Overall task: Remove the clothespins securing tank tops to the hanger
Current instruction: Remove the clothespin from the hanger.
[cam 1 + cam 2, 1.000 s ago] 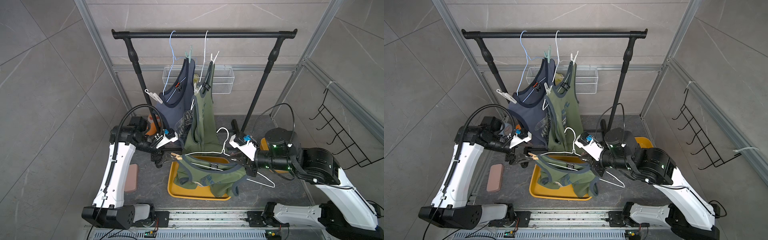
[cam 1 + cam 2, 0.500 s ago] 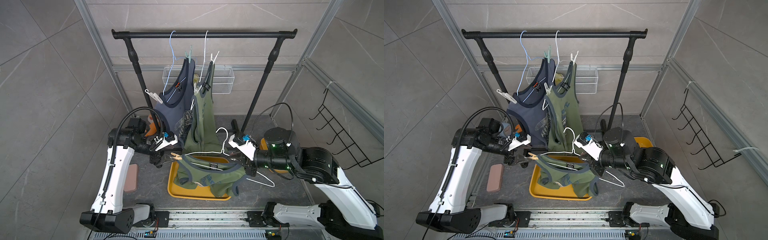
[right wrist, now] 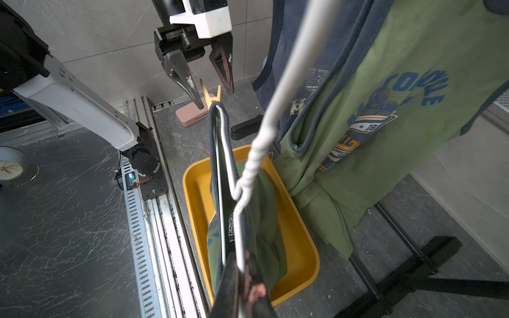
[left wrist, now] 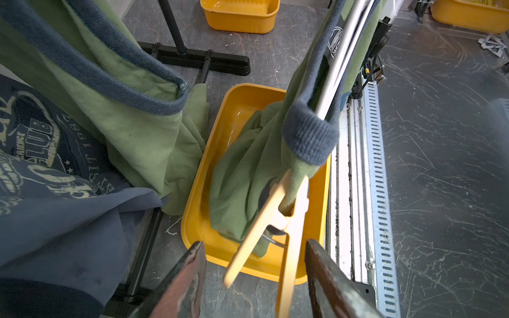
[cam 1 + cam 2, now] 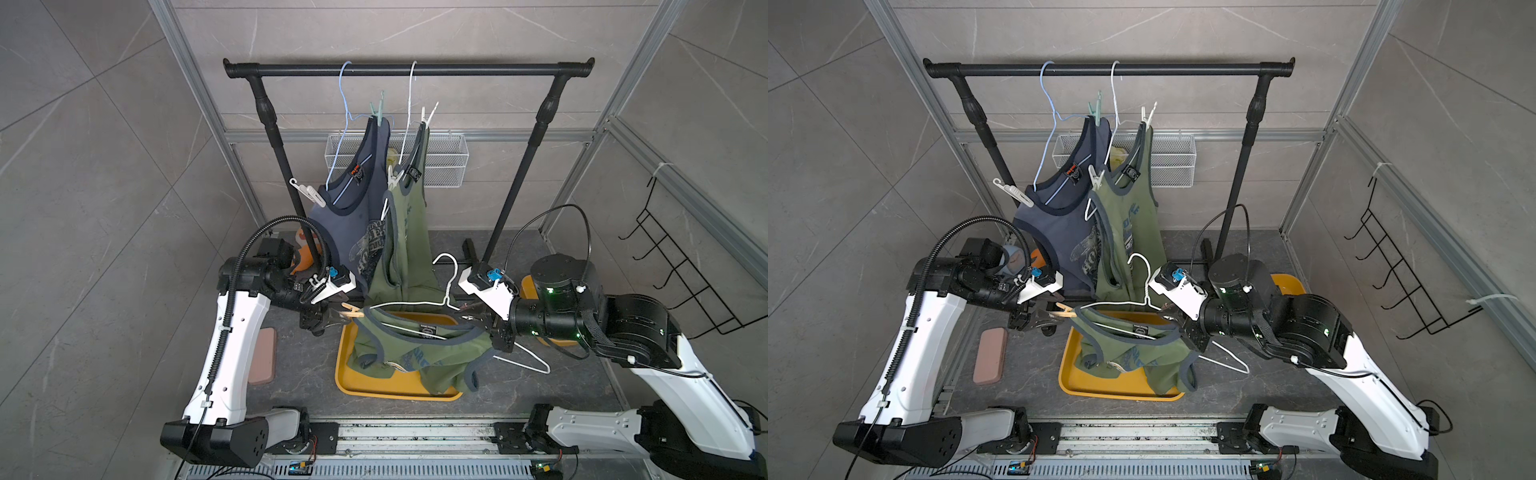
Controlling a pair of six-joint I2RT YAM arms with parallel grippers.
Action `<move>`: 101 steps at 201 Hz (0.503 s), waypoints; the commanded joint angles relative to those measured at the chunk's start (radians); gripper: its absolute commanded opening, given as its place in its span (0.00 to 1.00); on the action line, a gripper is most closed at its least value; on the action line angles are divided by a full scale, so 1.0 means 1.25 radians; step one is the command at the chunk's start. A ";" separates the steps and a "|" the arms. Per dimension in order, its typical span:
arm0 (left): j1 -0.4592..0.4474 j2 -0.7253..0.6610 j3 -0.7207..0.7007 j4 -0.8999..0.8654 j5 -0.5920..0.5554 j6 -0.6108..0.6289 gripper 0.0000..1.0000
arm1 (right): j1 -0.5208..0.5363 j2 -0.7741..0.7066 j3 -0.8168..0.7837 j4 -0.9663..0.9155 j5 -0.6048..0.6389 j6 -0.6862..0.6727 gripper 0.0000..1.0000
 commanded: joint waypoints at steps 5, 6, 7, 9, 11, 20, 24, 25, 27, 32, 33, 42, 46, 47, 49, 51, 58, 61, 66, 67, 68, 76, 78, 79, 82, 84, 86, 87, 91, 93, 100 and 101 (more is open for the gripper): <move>0.005 -0.017 0.002 -0.149 0.022 0.019 0.53 | 0.003 0.003 0.030 -0.004 0.003 -0.013 0.00; 0.005 -0.017 0.002 -0.149 0.022 0.019 0.52 | 0.003 0.003 0.030 -0.004 0.003 -0.013 0.00; 0.005 -0.017 0.002 -0.149 0.022 0.019 0.52 | 0.004 0.003 0.030 -0.004 0.003 -0.013 0.00; 0.004 -0.018 0.002 -0.149 0.022 0.019 0.51 | 0.003 0.003 0.030 -0.004 0.003 -0.013 0.00; 0.004 -0.018 0.002 -0.150 0.023 0.019 0.51 | 0.003 0.004 0.030 -0.004 0.003 -0.013 0.00; 0.004 -0.020 0.002 -0.151 0.023 0.020 0.46 | 0.003 0.005 0.031 -0.005 0.004 -0.013 0.00; 0.003 -0.020 0.001 -0.151 0.023 0.020 0.43 | 0.003 0.006 0.031 -0.005 0.005 -0.013 0.00; 0.003 -0.020 0.001 -0.151 0.023 0.021 0.42 | 0.003 0.006 0.030 -0.005 0.005 -0.013 0.00; 0.003 -0.020 0.002 -0.151 0.023 0.022 0.41 | 0.003 0.006 0.030 -0.005 0.004 -0.013 0.00; 0.004 -0.021 0.001 -0.151 0.023 0.022 0.38 | 0.003 0.007 0.031 -0.006 0.003 -0.013 0.00; 0.004 -0.021 0.001 -0.151 0.023 0.022 0.37 | 0.003 0.007 0.031 -0.006 0.003 -0.013 0.00; 0.003 -0.021 0.001 -0.151 0.023 0.021 0.31 | 0.003 0.009 0.031 -0.005 0.003 -0.013 0.00; 0.005 -0.021 0.001 -0.151 0.024 0.021 0.29 | 0.003 0.010 0.032 -0.005 0.003 -0.012 0.00; 0.004 -0.021 0.002 -0.151 0.024 0.021 0.28 | 0.003 0.010 0.031 -0.005 0.002 -0.012 0.00; 0.004 -0.021 0.002 -0.152 0.024 0.021 0.27 | 0.003 0.010 0.032 -0.005 0.002 -0.011 0.00; 0.004 -0.021 0.002 -0.152 0.024 0.021 0.26 | 0.003 0.011 0.031 -0.004 0.002 -0.011 0.00; 0.003 -0.021 -0.001 -0.152 0.024 0.020 0.25 | 0.004 0.011 0.032 -0.005 0.001 -0.012 0.00; 0.003 -0.022 -0.001 -0.152 0.024 0.021 0.23 | 0.003 0.012 0.031 -0.004 0.001 -0.012 0.00; 0.003 -0.023 -0.002 -0.152 0.024 0.020 0.21 | 0.004 0.013 0.031 -0.004 0.001 -0.012 0.00; 0.003 -0.023 -0.002 -0.152 0.024 0.020 0.20 | 0.004 0.013 0.031 -0.004 0.001 -0.012 0.00; 0.003 -0.023 -0.002 -0.152 0.024 0.021 0.20 | 0.004 0.013 0.031 -0.004 0.001 -0.012 0.00; 0.004 -0.024 -0.003 -0.152 0.024 0.021 0.18 | 0.004 0.015 0.032 -0.005 0.001 -0.013 0.00; 0.003 -0.023 -0.003 -0.152 0.024 0.020 0.18 | 0.003 0.016 0.032 -0.004 0.001 -0.013 0.00; 0.002 -0.023 -0.004 -0.152 0.024 0.020 0.18 | 0.003 0.016 0.032 -0.004 0.002 -0.013 0.00; 0.004 -0.025 -0.003 -0.152 0.024 0.020 0.17 | 0.004 0.016 0.032 -0.004 0.001 -0.013 0.00; 0.004 -0.026 -0.005 -0.152 0.024 0.020 0.16 | 0.004 0.016 0.033 -0.004 0.001 -0.013 0.00; 0.004 -0.026 -0.005 -0.152 0.024 0.020 0.16 | 0.004 0.017 0.033 -0.004 0.001 -0.013 0.00; 0.004 -0.026 -0.005 -0.152 0.024 0.020 0.15 | 0.003 0.017 0.032 -0.004 0.001 -0.013 0.00; 0.004 -0.027 -0.006 -0.152 0.024 0.020 0.14 | 0.003 0.018 0.032 -0.005 0.001 -0.013 0.00; 0.004 -0.028 -0.006 -0.152 0.024 0.020 0.14 | 0.003 0.018 0.033 -0.005 0.002 -0.013 0.00; 0.004 -0.029 -0.006 -0.152 0.024 0.020 0.11 | 0.004 0.018 0.034 -0.005 0.001 -0.013 0.00; 0.004 -0.029 -0.006 -0.152 0.024 0.020 0.11 | 0.004 0.018 0.034 -0.005 0.002 -0.013 0.00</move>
